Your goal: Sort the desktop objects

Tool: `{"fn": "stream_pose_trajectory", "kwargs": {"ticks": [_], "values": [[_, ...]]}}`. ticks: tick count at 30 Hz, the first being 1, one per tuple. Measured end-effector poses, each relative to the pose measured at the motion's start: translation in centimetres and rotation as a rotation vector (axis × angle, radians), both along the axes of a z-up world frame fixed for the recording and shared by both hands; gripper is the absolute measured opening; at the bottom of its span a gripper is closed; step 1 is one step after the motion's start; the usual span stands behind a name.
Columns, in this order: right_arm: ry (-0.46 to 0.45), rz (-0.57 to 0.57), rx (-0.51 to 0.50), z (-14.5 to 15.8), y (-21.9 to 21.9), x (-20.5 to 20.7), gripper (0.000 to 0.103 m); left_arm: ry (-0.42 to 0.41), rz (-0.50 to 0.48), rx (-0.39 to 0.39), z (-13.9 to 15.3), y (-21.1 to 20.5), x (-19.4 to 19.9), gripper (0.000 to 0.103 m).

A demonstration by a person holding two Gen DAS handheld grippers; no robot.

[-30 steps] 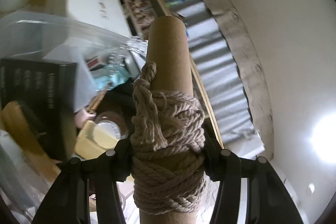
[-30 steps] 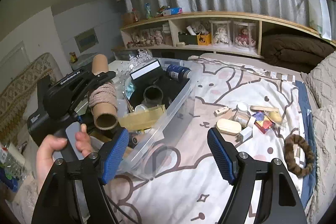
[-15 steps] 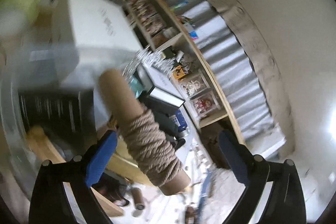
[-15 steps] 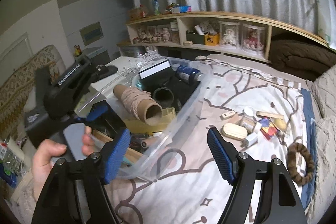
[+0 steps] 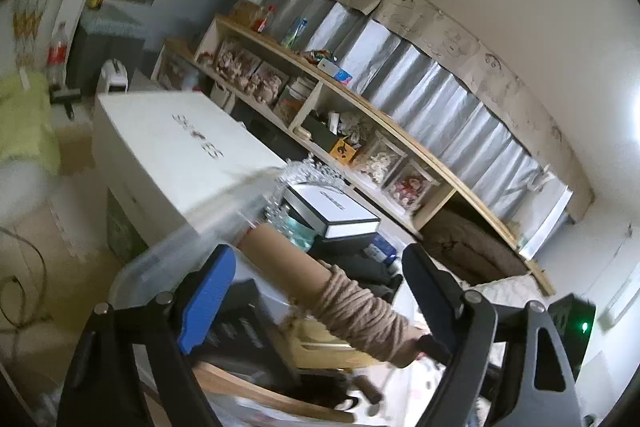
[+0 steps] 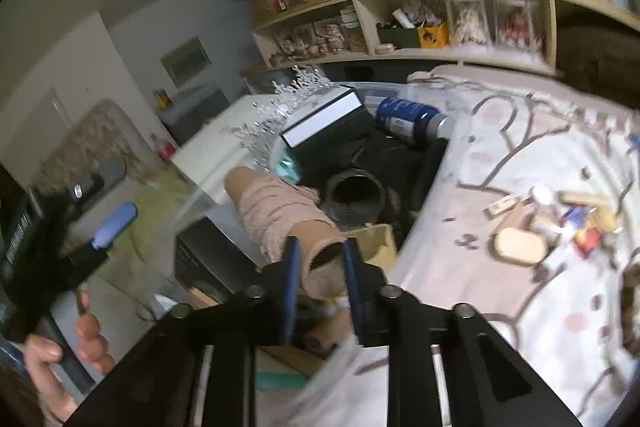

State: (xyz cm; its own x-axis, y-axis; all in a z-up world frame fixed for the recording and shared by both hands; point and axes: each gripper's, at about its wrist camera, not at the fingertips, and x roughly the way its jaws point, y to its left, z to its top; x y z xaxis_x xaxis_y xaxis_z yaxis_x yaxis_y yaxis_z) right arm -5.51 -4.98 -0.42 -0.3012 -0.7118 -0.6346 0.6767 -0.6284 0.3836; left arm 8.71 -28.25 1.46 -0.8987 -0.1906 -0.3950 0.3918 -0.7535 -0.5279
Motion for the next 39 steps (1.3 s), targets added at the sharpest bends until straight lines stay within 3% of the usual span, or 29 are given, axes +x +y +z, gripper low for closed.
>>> {"fn": "stream_pose_trajectory", "kwargs": {"ticks": [4, 7, 9, 14, 22, 27, 39], "values": [[-0.043, 0.07, -0.003, -0.1, -2.9, 1.3, 0.012, -0.042, 0.008, -0.087, 0.4, -0.1, 0.5, 0.084], [-0.005, 0.106, 0.02, 0.5, -4.9, 3.0, 0.011, -0.082, 0.035, -0.177, 0.7, 0.2, 0.9, 0.084], [-0.062, 0.156, 0.013, 0.0, -6.0, 3.4, 0.011, -0.104, 0.053, -0.224, 0.9, 0.4, 1.1, 0.084], [-0.088, 0.218, 0.112, -2.5, -7.2, 5.8, 0.011, -0.141, 0.078, -0.25, 0.3, -0.1, 1.0, 0.084], [-0.008, 0.088, 0.09, 0.8, -1.3, 4.3, 0.011, -0.171, 0.082, -0.25, -0.4, -0.6, 0.6, 0.085], [0.056, -0.027, 0.159, 1.8, -0.2, 1.6, 0.011, -0.196, 0.076, -0.278, -0.5, 0.1, 0.0, 0.085], [-0.276, -0.072, 0.222, -3.1, -2.6, -2.7, 0.011, -0.229, 0.057, -0.309, -0.9, 0.8, -0.9, 0.085]]}}
